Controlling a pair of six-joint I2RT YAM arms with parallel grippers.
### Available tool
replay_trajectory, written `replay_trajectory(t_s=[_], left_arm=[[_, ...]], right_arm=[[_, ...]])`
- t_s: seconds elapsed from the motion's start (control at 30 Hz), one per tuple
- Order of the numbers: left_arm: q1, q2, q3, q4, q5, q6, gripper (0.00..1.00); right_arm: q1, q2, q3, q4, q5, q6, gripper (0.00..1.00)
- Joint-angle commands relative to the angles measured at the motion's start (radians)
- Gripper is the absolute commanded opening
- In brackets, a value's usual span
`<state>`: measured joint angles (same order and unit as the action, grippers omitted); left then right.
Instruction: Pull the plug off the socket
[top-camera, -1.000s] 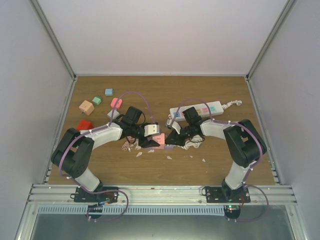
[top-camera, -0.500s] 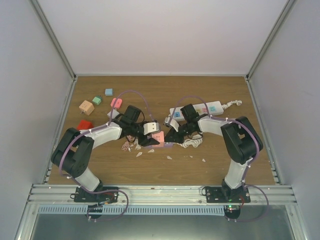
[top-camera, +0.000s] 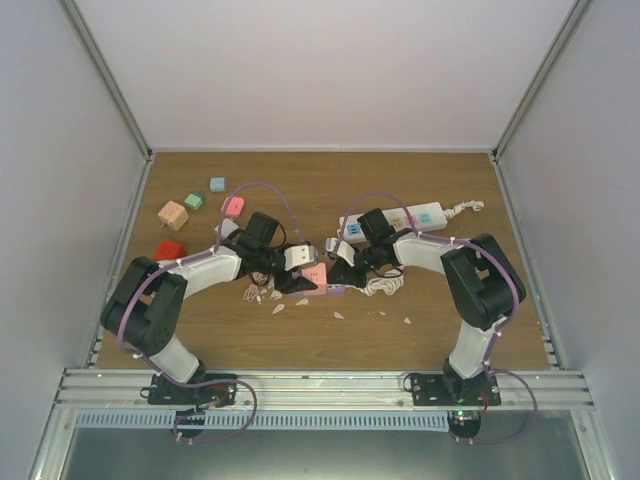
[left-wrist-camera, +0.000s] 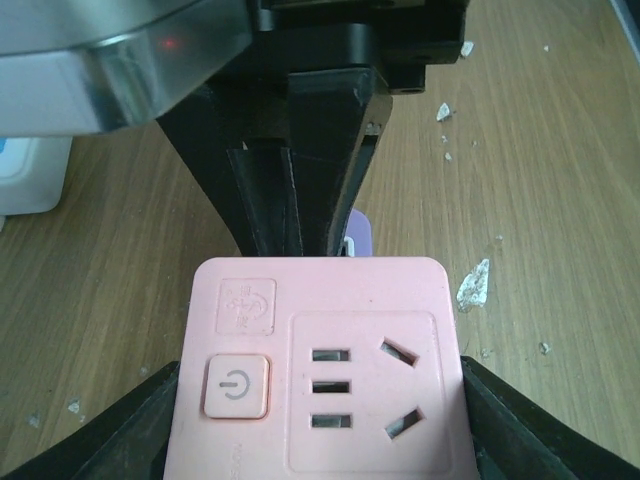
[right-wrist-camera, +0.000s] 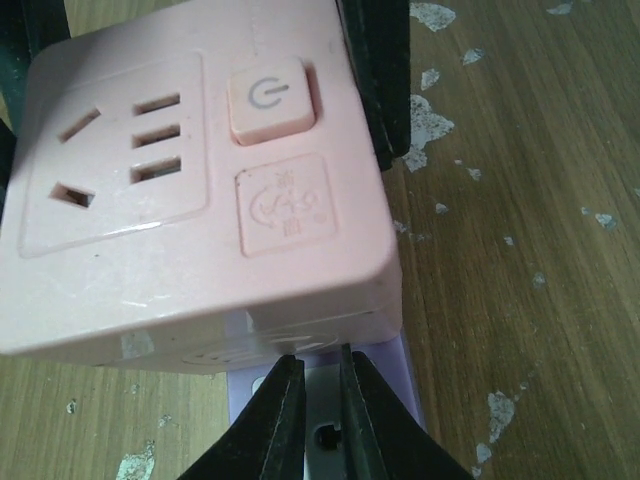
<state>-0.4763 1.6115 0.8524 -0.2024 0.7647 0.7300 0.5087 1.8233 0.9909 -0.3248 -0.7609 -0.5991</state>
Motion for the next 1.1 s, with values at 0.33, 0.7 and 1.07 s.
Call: replay_trajectory(t_s=[0.33, 0.7, 1.07], left_arm=[[-0.022, -0.092, -0.034, 0.149, 0.017, -0.006, 0.3], [-0.002, -0.038, 0.043, 0.022, 0.145, -0.015, 0.29], [-0.036, -0.167, -0.088, 0.158, 0.018, 0.095, 0.25]], right_arm=[[0.034, 0.043, -0.114, -0.02, 0.305, -0.116, 0.13], [0.034, 0.058, -0.127, 0.0, 0.329, -0.121, 0.13], [0.035, 0.063, -0.133, -0.001, 0.334, -0.129, 0.13]])
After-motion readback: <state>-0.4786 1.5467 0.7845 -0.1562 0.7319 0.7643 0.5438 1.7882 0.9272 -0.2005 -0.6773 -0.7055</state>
